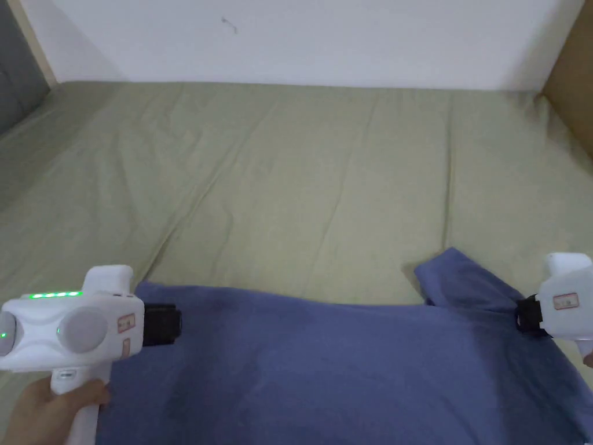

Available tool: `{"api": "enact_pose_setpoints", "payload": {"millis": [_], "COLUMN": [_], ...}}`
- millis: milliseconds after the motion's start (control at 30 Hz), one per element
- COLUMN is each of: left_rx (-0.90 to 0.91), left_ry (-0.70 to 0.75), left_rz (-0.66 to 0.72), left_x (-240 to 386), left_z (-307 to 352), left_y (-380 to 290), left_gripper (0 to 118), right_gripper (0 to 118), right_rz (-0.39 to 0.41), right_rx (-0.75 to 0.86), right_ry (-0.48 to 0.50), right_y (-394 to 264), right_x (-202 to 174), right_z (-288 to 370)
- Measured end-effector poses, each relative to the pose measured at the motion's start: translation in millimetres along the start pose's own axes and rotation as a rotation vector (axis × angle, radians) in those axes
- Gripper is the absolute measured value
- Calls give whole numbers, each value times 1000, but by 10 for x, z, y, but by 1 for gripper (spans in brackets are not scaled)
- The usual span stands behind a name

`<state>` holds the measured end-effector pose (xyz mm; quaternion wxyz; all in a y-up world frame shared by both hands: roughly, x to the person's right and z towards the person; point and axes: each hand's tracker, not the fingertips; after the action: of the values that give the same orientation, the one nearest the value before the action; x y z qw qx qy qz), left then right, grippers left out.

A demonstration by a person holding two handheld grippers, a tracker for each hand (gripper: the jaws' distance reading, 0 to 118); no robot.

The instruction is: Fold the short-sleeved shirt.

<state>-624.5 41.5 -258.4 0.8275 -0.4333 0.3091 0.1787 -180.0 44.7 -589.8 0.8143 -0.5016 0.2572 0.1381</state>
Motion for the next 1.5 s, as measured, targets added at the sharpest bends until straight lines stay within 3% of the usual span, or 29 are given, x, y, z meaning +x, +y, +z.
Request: {"api": "enact_pose_setpoints", "payload": {"millis": [200, 300, 400, 433, 600, 800, 1100, 1233, 1433, 1500], "left_rx": [-54, -103, -65, -73, -69, 15, 70, 18, -18, -23], "left_ry": [-15, -8, 37, 21, -49, -68, -48, -35, -26, -12], "left_rz": [49, 22, -69, -87, -60, -43, -155, -163, -84, -70], "left_x": [-101, -47, 28, 41, 49, -200, -388, -491, -637, -626], "left_z": [-584, -754, -497, -456, -133, 629, 1674, 1832, 1832, 1811], "left_y": [376, 321, 405, 414, 338, 162, -689, -1343, -2059, -2144], "left_gripper": [97, 89, 16, 3, 3, 3, 3, 3, 4, 18], "right_gripper": [1, 1, 1, 1, 1, 1, 1, 1, 1, 7], "right_rz": [-7, -12, -59, -56, 15, 9, 51, 55, 60, 26], "right_rx": [2, -4, 8, 17, 64, 120, 146, 93, -59, -51], "right_ry": [8, 4, 30, 41, 17, 44, 76, 81, 59, 79], "right_y": [-7, -7, -6, -6, -33, -220, -1379, -2079, -2760, -2840], "right_x": [9, 4, 8, -3, -127, -128, -133, -159, -87, -56], "right_z": [-35, -66, -27, 6, 329, 914, 1908, 2016, 1676, 1634]}}
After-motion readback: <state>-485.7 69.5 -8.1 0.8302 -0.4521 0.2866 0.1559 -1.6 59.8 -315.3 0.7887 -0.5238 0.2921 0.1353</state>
